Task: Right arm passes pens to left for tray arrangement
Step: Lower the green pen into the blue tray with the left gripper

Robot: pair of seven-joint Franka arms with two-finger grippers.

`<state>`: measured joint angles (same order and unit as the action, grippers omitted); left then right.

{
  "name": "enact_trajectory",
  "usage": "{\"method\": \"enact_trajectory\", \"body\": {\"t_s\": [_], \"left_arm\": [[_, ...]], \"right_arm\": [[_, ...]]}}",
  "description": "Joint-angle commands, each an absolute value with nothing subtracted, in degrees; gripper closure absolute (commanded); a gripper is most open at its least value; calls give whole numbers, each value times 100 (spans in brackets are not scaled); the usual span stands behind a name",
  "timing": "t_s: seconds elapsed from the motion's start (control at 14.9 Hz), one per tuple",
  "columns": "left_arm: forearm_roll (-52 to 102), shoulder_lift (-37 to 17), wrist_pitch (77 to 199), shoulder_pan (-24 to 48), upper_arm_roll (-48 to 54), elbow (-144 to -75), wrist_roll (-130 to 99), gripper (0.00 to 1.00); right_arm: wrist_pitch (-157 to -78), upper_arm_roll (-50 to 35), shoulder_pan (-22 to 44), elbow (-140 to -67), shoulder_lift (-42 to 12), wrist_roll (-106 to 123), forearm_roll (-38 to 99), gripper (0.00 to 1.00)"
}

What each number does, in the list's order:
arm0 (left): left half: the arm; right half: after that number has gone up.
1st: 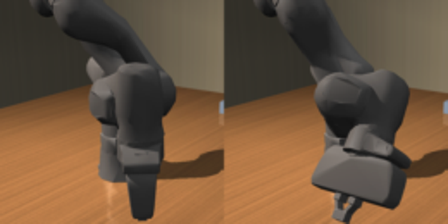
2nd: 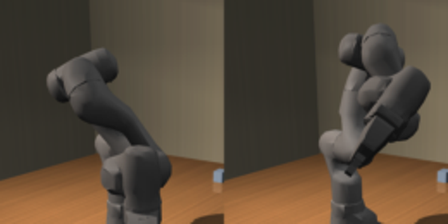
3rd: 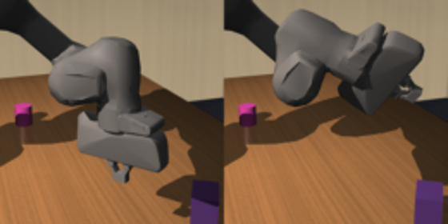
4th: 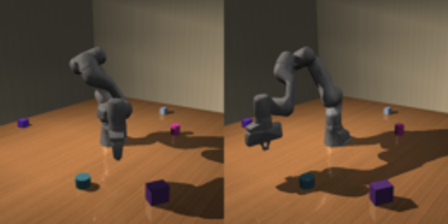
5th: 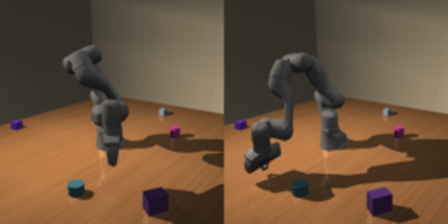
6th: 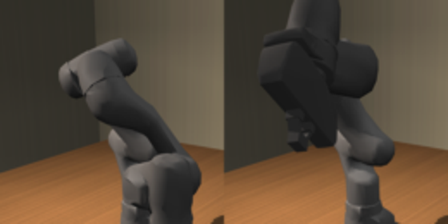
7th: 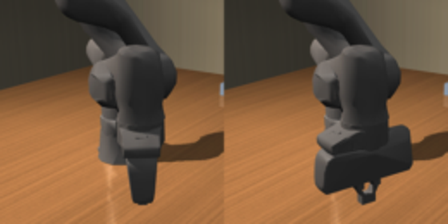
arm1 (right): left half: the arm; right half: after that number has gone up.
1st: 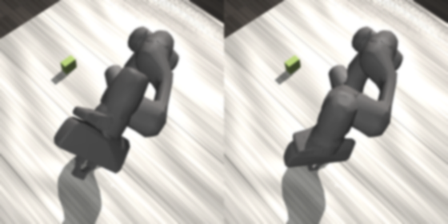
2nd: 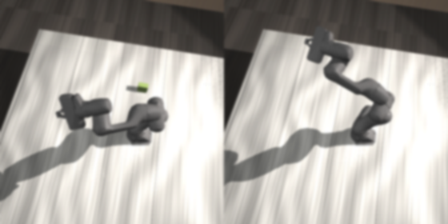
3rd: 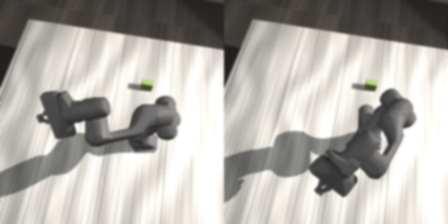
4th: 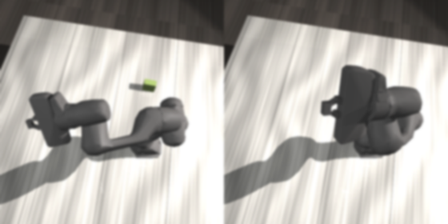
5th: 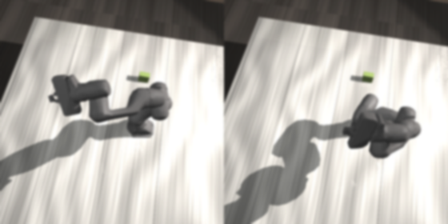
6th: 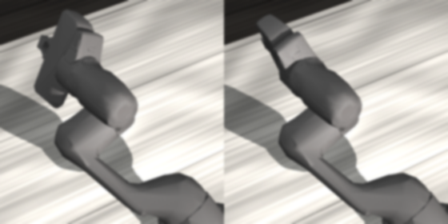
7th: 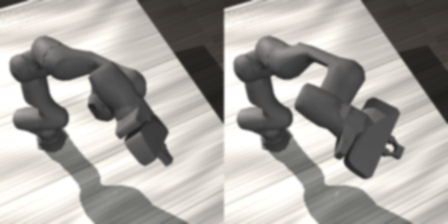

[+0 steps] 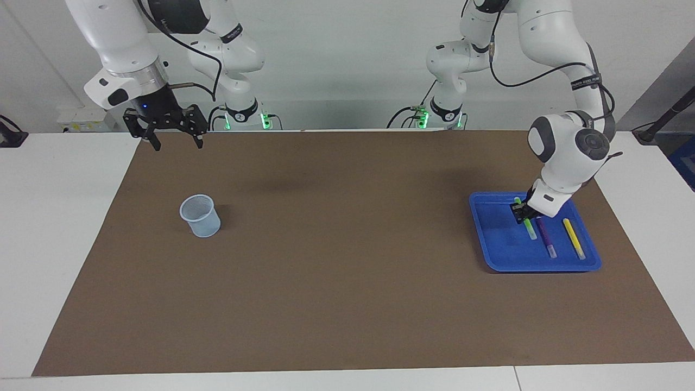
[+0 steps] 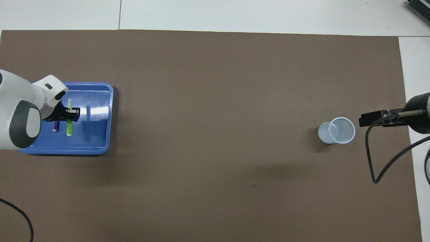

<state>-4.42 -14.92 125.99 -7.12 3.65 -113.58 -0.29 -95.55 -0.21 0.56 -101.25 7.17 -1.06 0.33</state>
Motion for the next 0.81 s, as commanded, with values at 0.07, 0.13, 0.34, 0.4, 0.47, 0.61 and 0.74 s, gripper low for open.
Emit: {"method": "enact_trajectory", "body": {"t_s": [0.07, 0.13, 0.34, 0.4, 0.47, 0.61, 0.74], "left_arm": [[-554, -1713, 12884, -844, 422, -11206, 35, 100], [-554, -1783, 12937, -844, 422, -11197, 44, 100], [-501, -1863, 13157, -861, 431, -11223, 53, 100], [-501, -1872, 13183, -896, 431, -11241, 61, 100], [-492, -1872, 13184, -914, 431, -11250, 88, 100], [-475, -1872, 13184, -914, 431, -11267, 88, 100], [-230, -1863, 13210, -914, 431, -11294, 88, 100]], "right_arm": [[-9510, 35, 88, -10011, 536, -360, -9, 0], [-9510, 87, 88, -10011, 536, -352, 0, 0], [-9501, 132, 88, -9985, 422, -334, -9, 0], [-9501, 141, 88, -9923, 413, -334, -9, 0], [-9492, 132, 88, -9888, 352, -317, -9, 0], [-9501, 141, 88, -9888, 334, -316, 0, 0], [-9510, 141, 88, -9888, 334, -273, 0, 0]]}}
